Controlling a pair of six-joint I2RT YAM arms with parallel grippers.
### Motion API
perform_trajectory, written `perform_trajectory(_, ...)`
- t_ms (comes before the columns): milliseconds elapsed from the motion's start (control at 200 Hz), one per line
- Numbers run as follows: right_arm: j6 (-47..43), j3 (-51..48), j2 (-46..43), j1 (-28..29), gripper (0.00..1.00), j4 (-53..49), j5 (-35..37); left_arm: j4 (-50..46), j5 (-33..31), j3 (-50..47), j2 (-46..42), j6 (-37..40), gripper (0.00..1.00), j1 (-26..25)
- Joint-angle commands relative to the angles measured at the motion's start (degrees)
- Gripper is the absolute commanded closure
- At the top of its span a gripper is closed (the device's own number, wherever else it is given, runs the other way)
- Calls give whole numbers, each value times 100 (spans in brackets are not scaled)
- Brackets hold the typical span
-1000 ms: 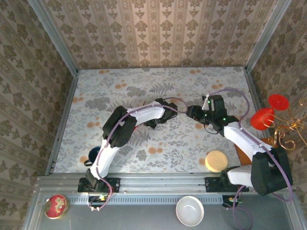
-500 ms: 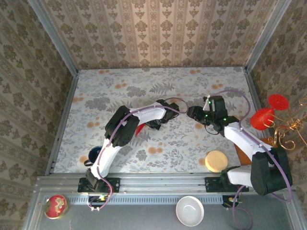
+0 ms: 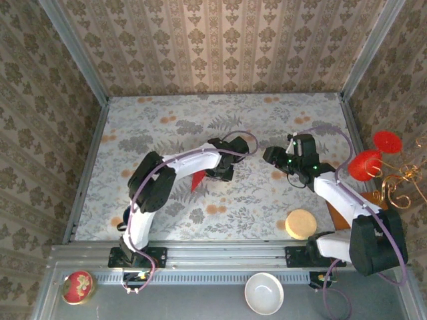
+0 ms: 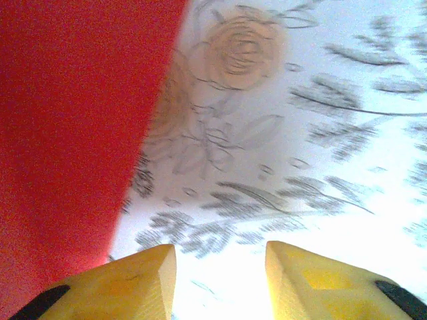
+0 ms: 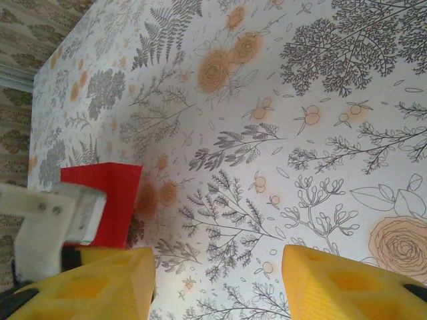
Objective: Fold a paper plane with a square sheet of paper (pick it up from the middle)
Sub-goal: Turn over the paper at the center of the table, then fold the wing for the fifth time at the center of the table.
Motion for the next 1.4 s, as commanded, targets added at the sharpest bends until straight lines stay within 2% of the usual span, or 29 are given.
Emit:
perform_trajectory(0,59,-42,-51,-28,45,-80,177,422,670,-176,-458,-400,57,-166)
perform_trajectory(135,77,-5,29,-25,44,-48,97,933,1215,-571,-1000,-591,53,-244)
perform_trajectory(235,77,-14,73,-25,40,47,-40,1382,1479,-992,-1514,-674,50,-188)
perform_trajectory(395,186,-93,199,-20,38,349,-333,2143,1819,-1995,-2289,-864,45,276)
perform_trajectory(550,336,-156,394,68,38,601,-539,2702,2164,-2878,-2591,-1040,44,867)
perform_trajectory(760,457,-138,632,246,38,743,-517,3283,2602,-3334,-2472,-1085,43,1373)
perform_trajectory(965,172,-3,877,684,35,769,-298,3498,2579,-3343,-2167,-997,44,1707)
perform_trajectory(1170,349,199,1315,978,35,613,-252,3965,2858,-3448,-1798,-1097,44,1866)
perform_trajectory(1395,733,535,1937,1450,40,441,-436,4305,2943,-3808,-1735,-1324,44,1937)
